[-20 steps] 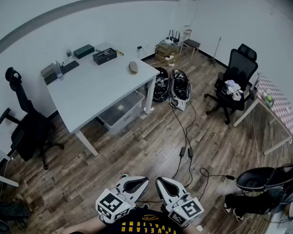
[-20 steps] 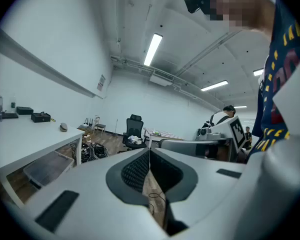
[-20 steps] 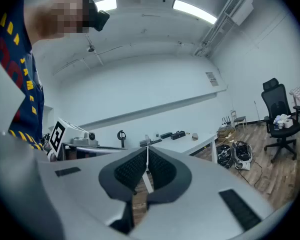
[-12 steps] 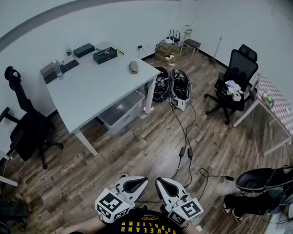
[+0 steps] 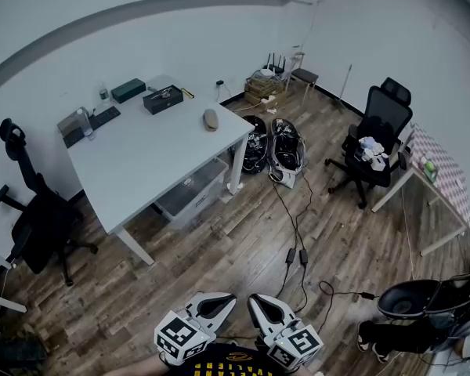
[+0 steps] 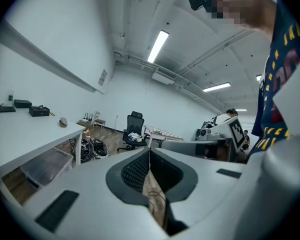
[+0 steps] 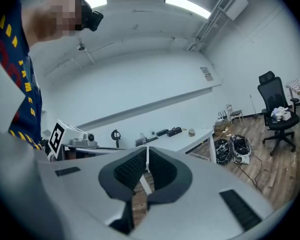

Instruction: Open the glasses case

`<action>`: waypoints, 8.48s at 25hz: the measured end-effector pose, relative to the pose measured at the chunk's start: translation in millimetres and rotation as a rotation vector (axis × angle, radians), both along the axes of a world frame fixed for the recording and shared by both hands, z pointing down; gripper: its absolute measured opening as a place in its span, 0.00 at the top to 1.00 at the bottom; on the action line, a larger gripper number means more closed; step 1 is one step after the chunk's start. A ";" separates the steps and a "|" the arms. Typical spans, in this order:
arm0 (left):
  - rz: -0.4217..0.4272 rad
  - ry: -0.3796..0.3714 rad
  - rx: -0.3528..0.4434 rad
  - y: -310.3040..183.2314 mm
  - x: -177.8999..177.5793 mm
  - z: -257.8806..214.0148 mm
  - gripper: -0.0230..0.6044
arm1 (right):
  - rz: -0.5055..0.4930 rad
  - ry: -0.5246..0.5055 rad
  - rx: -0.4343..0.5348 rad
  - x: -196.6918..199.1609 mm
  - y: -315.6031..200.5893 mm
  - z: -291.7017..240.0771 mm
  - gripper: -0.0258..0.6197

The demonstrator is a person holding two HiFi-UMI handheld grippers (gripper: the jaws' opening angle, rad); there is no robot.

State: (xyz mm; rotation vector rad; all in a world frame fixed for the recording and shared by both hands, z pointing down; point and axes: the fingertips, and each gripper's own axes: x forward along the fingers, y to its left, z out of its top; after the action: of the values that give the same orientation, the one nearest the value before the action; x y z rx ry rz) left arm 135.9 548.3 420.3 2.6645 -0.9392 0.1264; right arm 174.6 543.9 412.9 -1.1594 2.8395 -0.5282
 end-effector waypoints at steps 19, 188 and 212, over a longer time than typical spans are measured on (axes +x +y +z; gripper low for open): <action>0.086 -0.020 -0.005 -172.6 -67.3 -1.1 0.94 | -0.026 0.162 -0.055 -96.2 -168.5 13.4 0.92; -0.529 0.227 -0.869 -863.4 -241.9 263.0 0.82 | -0.393 1.030 0.168 -248.0 -855.5 236.7 0.52; -0.518 0.206 -0.871 -865.6 -237.1 264.5 0.82 | -0.291 0.813 -0.105 -212.3 -858.9 215.0 0.65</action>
State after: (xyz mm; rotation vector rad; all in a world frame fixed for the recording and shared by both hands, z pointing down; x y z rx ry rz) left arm -101.2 -317.3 684.8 1.5676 -1.1329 0.1052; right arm -37.7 -315.0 627.8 -1.1846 3.7504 -0.2373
